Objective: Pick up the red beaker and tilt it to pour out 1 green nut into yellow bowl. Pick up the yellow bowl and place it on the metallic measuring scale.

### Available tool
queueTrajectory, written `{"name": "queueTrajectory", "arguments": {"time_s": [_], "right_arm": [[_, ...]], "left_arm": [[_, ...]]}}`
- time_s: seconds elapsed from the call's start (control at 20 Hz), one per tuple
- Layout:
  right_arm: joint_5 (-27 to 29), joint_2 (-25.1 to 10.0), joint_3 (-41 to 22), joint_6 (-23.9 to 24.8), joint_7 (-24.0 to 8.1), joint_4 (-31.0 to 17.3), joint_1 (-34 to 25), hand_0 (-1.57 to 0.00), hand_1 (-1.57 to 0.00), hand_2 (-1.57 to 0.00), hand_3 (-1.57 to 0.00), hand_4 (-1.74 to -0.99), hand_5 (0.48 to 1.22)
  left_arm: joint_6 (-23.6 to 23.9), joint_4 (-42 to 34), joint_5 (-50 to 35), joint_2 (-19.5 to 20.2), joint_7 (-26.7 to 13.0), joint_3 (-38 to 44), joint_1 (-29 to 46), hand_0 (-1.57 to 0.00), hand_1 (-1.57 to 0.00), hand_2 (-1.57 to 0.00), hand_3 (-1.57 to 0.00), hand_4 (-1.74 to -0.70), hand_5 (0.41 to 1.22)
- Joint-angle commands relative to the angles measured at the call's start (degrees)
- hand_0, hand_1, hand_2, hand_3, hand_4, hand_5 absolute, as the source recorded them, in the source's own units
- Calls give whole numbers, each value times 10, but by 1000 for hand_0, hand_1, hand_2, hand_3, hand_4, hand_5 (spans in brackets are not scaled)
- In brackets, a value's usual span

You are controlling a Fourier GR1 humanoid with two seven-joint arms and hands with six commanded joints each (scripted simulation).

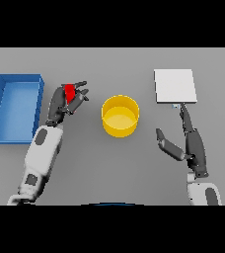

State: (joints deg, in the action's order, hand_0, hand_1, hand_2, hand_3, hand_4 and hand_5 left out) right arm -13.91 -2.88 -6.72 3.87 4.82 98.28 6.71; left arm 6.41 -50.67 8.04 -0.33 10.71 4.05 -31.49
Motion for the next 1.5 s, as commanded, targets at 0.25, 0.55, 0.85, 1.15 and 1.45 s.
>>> {"name": "queueTrajectory", "arguments": {"time_s": [0.25, 0.55, 0.85, 1.15, 1.45], "right_arm": [[-11, -4, -2, 2, 3, -6, 1, 1, 1, 1, 1, -1263, 654], [-20, -11, -3, 3, 9, 0, 5, 1, 1, 1, 1, -1256, 674], [-21, -6, -6, 4, -16, 1, -4, 1, 1, 1, 1, -1255, 681], [-15, -5, -11, -5, -8, 13, 8, 1, 1, 1, 1, -1262, 694], [-16, 1, -10, 0, -10, 6, 8, 1, 1, 1, 1, -1284, 705]], "left_arm": [[14, -76, 5, 15, -31, -34, 1, -1551, -1551, -1552, -1545, -1716, 1114], [-18, -112, 89, 73, -126, -130, -29, -1564, -1565, -1565, -1562, -1733, 1122], [-23, -115, 146, 107, -189, -189, -54, -1567, -1567, -1567, -1565, -1736, 1117], [-54, -112, 284, 153, -248, -320, -106, -1570, -1570, -1570, -1570, -1740, 1145], [-94, -68, 361, 176, -237, -399, -176, -1571, -1571, -1571, -1571, -1649, 1201]]}}
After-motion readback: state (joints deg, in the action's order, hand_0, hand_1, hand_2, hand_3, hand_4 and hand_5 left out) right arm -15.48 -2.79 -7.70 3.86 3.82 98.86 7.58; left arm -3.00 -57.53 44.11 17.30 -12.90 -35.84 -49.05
